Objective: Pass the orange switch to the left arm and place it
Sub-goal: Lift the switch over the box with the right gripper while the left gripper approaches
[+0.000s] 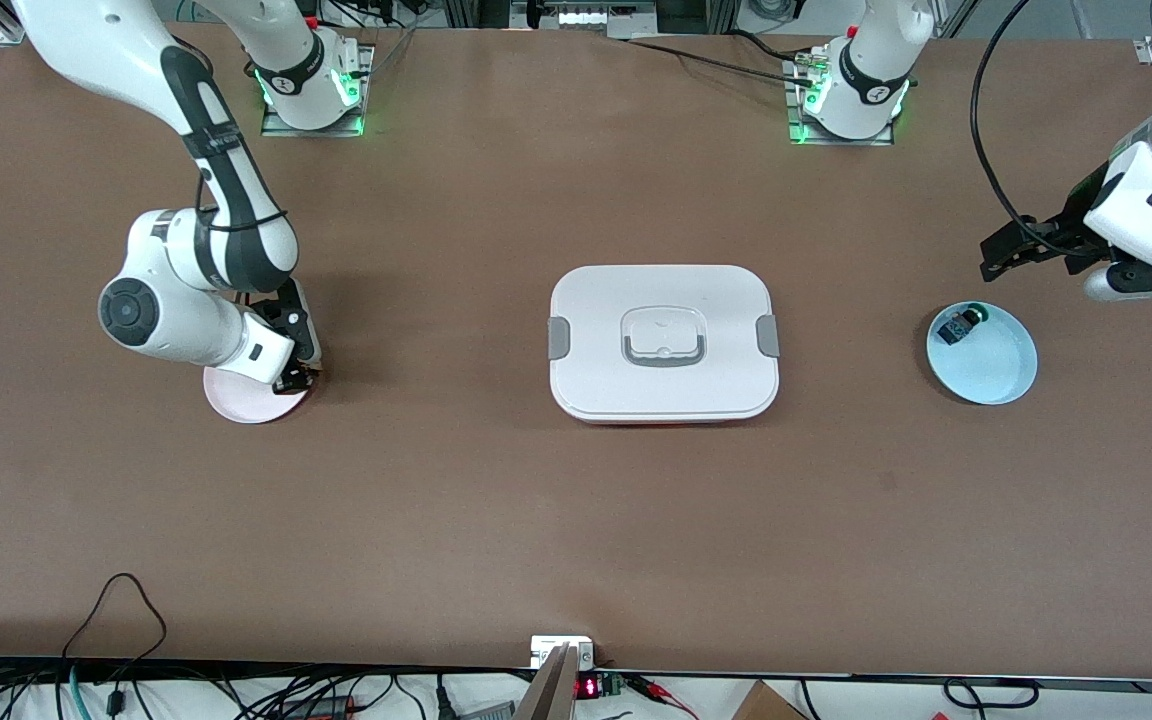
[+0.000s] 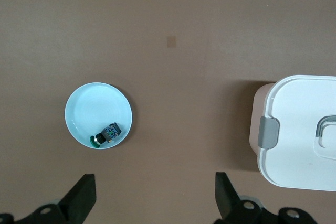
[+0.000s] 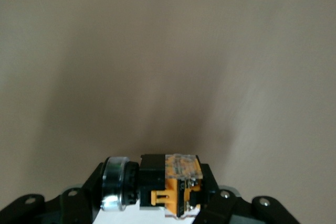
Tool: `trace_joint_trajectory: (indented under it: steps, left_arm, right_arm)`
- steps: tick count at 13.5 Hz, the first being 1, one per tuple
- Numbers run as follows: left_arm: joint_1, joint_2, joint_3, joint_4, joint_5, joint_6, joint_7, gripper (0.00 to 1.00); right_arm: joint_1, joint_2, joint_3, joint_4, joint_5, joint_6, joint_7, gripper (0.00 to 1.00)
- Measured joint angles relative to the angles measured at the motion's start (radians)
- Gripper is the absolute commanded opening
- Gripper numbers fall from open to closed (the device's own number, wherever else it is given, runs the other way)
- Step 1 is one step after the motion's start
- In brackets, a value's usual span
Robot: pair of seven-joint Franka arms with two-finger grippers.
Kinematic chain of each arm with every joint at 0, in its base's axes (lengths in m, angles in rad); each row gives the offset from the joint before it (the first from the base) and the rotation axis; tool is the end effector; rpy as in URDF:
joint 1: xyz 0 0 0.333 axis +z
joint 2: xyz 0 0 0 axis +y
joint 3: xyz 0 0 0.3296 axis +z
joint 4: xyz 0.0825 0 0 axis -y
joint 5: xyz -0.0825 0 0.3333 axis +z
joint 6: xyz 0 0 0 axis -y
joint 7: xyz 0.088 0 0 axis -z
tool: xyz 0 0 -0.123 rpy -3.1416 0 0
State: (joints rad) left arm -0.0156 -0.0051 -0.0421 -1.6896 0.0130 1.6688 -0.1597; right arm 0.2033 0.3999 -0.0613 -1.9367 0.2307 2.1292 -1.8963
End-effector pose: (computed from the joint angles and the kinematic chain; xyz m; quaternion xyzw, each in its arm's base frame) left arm 0.5066 -0.0278 0.5828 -0.9987 -0.0503 0.0071 0.0074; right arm 0.5558 0.0946 0.2956 -0.5777 -0.8060 0.0045 0.1287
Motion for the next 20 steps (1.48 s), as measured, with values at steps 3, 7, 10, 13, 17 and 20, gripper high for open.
trace_joint_trajectory:
  steps: [3, 7, 10, 13, 17, 20]
  left_arm:
    - [0.0, 0.0, 0.0, 0.0, 0.0, 0.0, 0.0, 1.0]
    - [-0.001, 0.0, 0.0, 0.001, 0.0, 0.0, 0.0, 1.0]
    - [-0.012, 0.003, -0.001, 0.023, -0.023, -0.075, 0.0, 1.0]
    - [-0.022, 0.029, -0.007, 0.073, -0.15, -0.175, 0.0, 1.0]
    - [-0.009, 0.094, -0.001, 0.083, -0.388, -0.265, 0.0, 1.0]
    - [0.025, 0.149, 0.002, 0.083, -0.591, -0.318, 0.0, 1.0]
  right_arm:
    - [0.002, -0.007, 0.053, 0.092, 0.128, -0.129, 0.058, 0.02]
    - [0.015, -0.003, 0.185, 0.145, 0.323, -0.145, 0.253, 0.01]
    - [0.025, 0.0, 0.27, 0.177, 0.507, -0.144, 0.37, 0.0]
    - [0.052, 0.001, 0.296, 0.187, 0.787, -0.138, 0.387, 0.0]
    - [0.134, 0.004, 0.3, 0.215, 1.093, -0.038, 0.391, 0.0]
    - [0.217, 0.028, 0.302, 0.25, 1.323, 0.044, 0.39, 0.0]
